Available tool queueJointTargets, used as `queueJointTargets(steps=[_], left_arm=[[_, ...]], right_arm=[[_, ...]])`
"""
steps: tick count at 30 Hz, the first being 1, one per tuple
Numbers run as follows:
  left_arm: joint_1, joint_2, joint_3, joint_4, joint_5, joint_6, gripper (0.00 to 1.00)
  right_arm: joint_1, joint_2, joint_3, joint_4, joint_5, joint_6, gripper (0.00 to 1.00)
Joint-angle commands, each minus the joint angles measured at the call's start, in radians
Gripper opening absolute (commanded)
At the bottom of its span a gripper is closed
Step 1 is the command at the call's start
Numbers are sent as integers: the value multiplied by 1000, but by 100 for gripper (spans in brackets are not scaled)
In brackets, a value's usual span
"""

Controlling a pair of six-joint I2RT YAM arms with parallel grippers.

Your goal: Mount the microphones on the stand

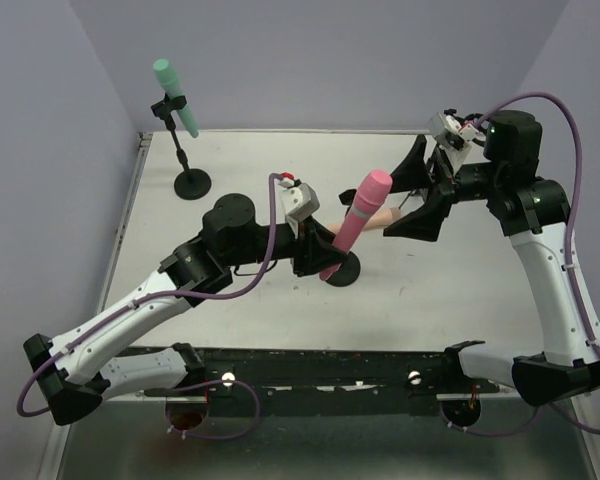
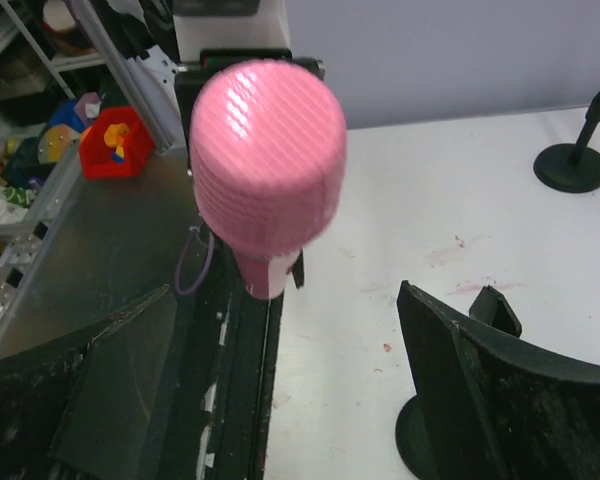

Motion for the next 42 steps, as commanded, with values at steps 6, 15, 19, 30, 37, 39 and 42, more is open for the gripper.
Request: queueJointTargets(steps=[6,15,19,30,37,39,42], left_arm=[[-73,126,123,-14,-70,32,0],[-80,143,112,9,-90,25,0],[-80,144,111,13,-98,22,0],[-80,157,97,31,-89,-9,0],[-82,178,114,32,-72,-21,0],[-80,183,117,29,-66,-23,0],[-80,190,121,31,-67,-27,0]], right_arm=[[10,-35,-38,333,-26,414,100],[10,-43,-83,432,-47,506,85],[10,-46,-104,470,-67,537,74],[8,-41,-103,532,-77,585,75],[10,-32,-95,517,-66,568,78],[10,-33,-98,521,-66,571,75],[10,-32,-106,550,-75,594,62]])
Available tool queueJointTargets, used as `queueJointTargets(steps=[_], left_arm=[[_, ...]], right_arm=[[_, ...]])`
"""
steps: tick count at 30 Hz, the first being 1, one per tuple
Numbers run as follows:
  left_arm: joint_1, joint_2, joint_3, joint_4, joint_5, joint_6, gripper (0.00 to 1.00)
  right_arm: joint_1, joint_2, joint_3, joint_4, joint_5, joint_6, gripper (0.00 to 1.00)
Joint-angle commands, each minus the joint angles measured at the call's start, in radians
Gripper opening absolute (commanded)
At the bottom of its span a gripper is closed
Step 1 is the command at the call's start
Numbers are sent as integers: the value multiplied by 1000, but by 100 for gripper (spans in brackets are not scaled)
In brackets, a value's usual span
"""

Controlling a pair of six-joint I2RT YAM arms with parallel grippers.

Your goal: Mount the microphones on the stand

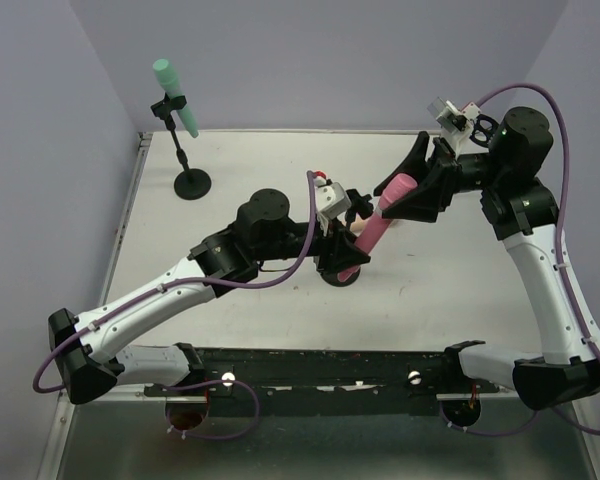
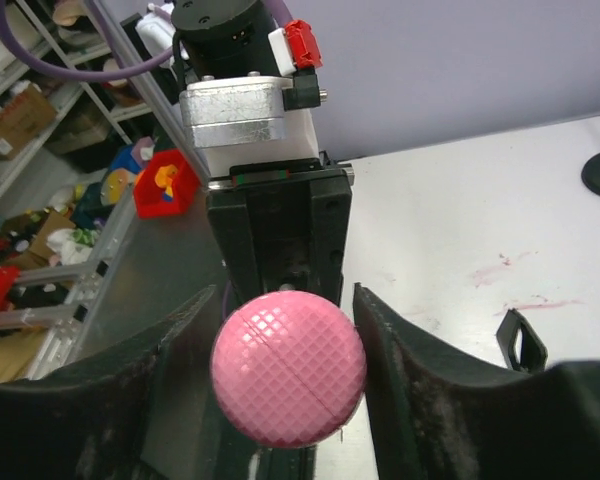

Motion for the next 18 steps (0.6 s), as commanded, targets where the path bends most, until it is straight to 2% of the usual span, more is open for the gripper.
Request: queueJointTargets(steps=[1,6,7,8,11,14,18], left_arm=[[-6,7,25,32,11,-17,0],[-5,1,19,36,6,-27,0],[-5,-4,14,41,2,-32,4],[-3,-8,4,47,-6,-37,12],[-2,-30,-38,87,12,-40,48],[-1,-71,-119,191,15,-47,73],[-1,-108,-213,329,-9,-47,80]], right_arm=[[8,-1,4,45,-29,38,55],[6,-8,-9,75,-43,58,36],[8,-6,-9,84,-45,67,34],[6,-5,-3,88,-45,72,34],[8,3,25,90,-34,89,32],[8,17,56,104,-23,112,31],[6,26,68,133,-29,152,30]])
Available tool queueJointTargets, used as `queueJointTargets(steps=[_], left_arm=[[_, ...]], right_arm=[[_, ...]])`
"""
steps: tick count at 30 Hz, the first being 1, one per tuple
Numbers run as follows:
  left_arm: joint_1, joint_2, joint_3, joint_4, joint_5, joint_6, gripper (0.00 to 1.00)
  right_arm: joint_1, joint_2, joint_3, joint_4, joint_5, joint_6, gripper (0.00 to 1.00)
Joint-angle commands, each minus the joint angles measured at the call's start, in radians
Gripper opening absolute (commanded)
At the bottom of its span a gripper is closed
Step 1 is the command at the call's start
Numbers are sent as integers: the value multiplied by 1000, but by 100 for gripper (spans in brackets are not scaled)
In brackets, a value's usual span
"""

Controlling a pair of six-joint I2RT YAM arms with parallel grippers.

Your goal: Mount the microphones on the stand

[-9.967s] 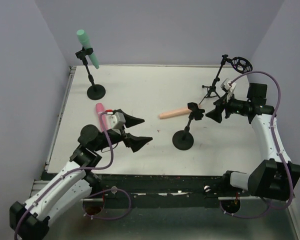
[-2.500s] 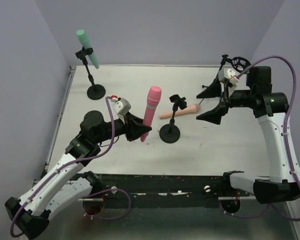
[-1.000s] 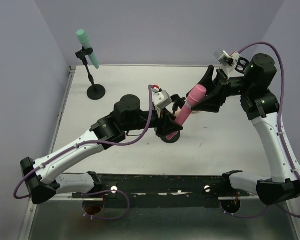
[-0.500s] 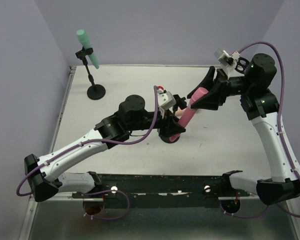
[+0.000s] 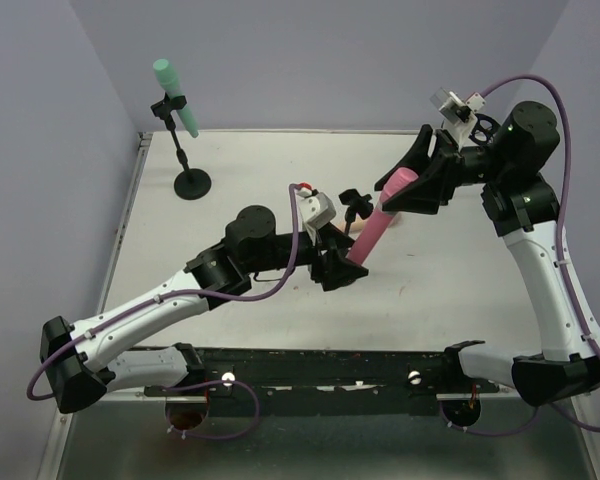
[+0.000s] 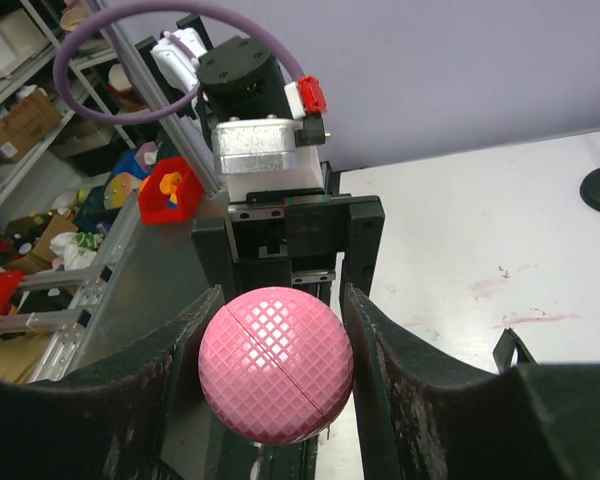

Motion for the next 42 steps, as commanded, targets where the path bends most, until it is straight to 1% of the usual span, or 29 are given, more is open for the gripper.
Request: queueJointTargets(steps=[1,5,10,15,19,20,22,23,24,25,26,27,28,30,31,32,33,38,40,41,42], left_arm=[[3,-53,-101,215,-28,-5,84],[1,-40,-142,322,-16,-5,87],[0,-6,-145,405,-16,-13,87],[-2,17,-130,411,-39,-10,86],[-2,30,-125,401,-48,-7,84],[-2,33,-127,401,-54,-7,81],[-2,39,-127,398,-57,-7,73],[-3,39,-124,393,-55,-5,71],[-2,43,-121,388,-54,-3,66],[-2,46,-118,384,-51,-2,59],[-3,48,-115,375,-48,-2,50],[-3,50,-110,366,-37,0,43],[-2,50,-105,355,-32,1,32],[-3,40,-104,338,-22,7,17],[-3,27,-107,329,-19,12,12],[-2,19,-110,313,-19,18,9],[1,1,-118,300,-20,26,7],[27,-111,-167,223,-17,50,5],[44,-173,-193,178,-23,61,5],[52,-200,-204,154,-28,67,5],[61,-232,-220,132,-34,75,5]], right_arm=[[6,5,35,68,-27,73,30],[8,5,15,114,-27,113,29],[8,2,-1,143,-31,139,29],[8,2,-16,174,-36,162,29],[8,3,-22,195,-37,178,28],[8,3,-22,195,-37,178,28],[8,3,-27,195,-36,184,28],[8,3,-30,195,-36,184,28],[8,3,-33,197,-36,187,28],[8,3,-34,227,-37,190,28],[8,2,-37,232,-39,196,28],[8,0,-43,237,-39,196,28],[8,-1,-47,241,-39,198,28],[8,-7,-62,249,-36,196,30],[8,-11,-70,251,-36,192,33],[8,-12,-79,249,-36,179,38],[8,-15,-89,248,-39,173,47],[-12,-37,-126,208,-57,74,87],[-29,-35,-117,118,-51,-14,97],[-37,-34,-107,40,-36,-96,100],[-43,-31,-87,-40,-12,-176,100]])
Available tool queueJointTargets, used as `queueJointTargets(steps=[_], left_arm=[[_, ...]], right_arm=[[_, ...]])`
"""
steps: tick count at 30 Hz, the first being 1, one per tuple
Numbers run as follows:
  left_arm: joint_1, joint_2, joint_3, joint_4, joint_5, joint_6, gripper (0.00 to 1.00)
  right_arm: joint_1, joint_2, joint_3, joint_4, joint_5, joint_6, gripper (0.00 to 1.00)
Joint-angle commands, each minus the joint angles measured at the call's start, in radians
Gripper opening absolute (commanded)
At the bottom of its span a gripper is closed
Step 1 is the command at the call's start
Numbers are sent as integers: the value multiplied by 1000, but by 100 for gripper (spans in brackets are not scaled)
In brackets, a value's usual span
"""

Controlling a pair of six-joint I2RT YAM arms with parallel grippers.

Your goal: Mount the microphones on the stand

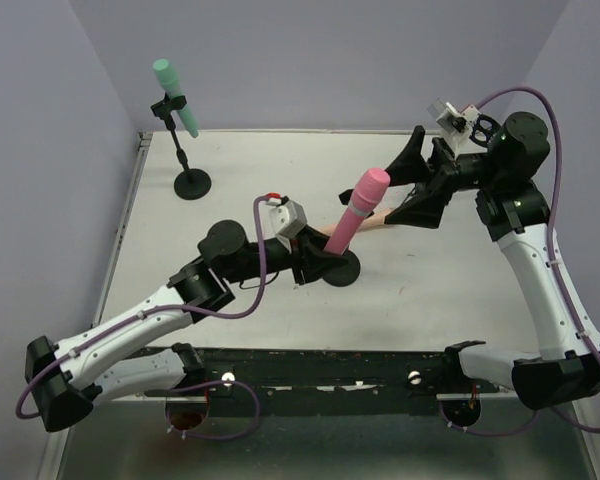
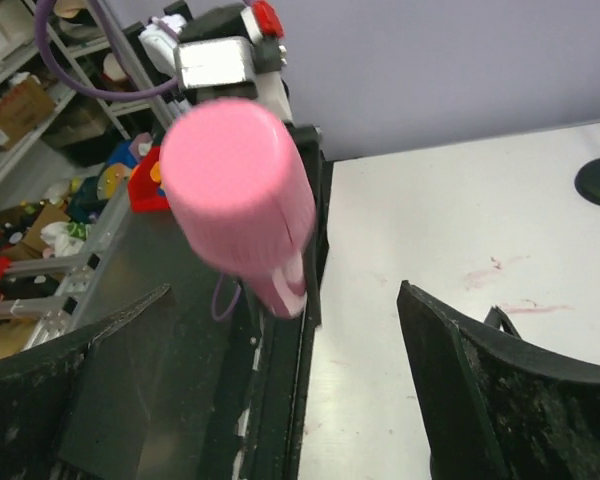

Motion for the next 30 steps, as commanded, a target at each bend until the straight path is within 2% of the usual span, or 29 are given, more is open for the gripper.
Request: queueJointTargets(steps=[1,3,6,10,15,22,30], left_arm=[[39,-156,-57,-111,-14,58,5],[56,-216,-82,-160,-28,74,4],[88,-294,-105,-239,-42,105,4],[117,-365,-97,-361,-62,168,4],[132,-411,-105,-412,-74,202,4],[134,-431,-175,-356,-46,167,4],[136,-413,-188,-317,-36,164,4]], right_arm=[[-31,-6,61,-346,46,-358,100],[-31,24,130,-602,191,-639,100],[-31,49,126,-723,350,-862,100],[-32,8,-67,-625,311,-1059,100],[-31,77,-69,-674,269,-1174,100],[-31,137,-75,-667,235,-1177,100],[-23,181,-107,-509,168,-998,100]])
